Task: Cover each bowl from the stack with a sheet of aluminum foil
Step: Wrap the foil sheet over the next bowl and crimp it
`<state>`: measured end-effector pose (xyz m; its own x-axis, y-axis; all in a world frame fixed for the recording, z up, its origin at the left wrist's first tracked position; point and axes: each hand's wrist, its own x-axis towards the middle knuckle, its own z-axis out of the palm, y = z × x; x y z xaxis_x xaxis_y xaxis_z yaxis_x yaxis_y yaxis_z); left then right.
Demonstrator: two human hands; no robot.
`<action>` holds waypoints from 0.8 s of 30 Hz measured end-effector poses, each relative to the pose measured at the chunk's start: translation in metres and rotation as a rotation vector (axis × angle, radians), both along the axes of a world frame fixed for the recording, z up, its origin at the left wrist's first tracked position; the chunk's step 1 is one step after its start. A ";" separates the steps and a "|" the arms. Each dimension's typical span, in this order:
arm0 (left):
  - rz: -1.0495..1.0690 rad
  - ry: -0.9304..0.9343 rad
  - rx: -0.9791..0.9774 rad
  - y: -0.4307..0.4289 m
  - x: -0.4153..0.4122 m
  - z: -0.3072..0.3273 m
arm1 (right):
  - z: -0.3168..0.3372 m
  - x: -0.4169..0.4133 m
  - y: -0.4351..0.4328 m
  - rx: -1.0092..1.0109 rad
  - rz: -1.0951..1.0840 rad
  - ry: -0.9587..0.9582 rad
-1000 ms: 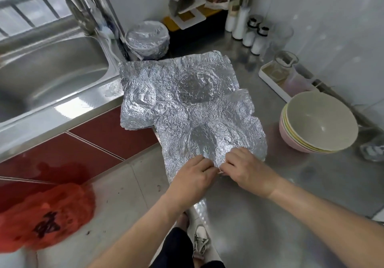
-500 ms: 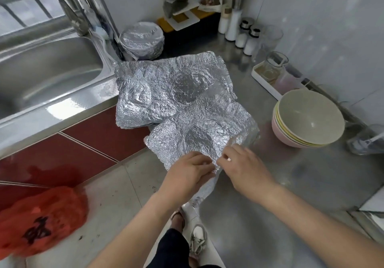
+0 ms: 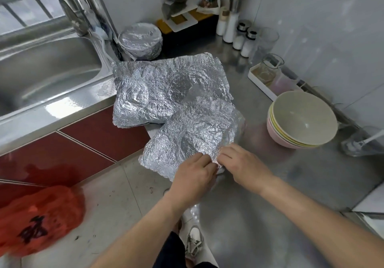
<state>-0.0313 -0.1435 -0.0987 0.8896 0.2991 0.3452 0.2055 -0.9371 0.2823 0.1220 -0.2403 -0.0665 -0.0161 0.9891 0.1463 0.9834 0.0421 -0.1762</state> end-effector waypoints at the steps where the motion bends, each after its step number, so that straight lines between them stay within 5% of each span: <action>1: 0.023 0.017 -0.035 -0.003 0.003 0.002 | 0.001 0.004 -0.001 -0.039 -0.022 0.053; 9: -0.065 0.062 -0.115 0.018 -0.018 0.014 | 0.010 -0.005 -0.015 0.049 -0.124 0.267; 24: -0.068 -0.051 -0.092 0.021 -0.028 -0.004 | -0.015 0.002 0.000 0.055 -0.010 0.100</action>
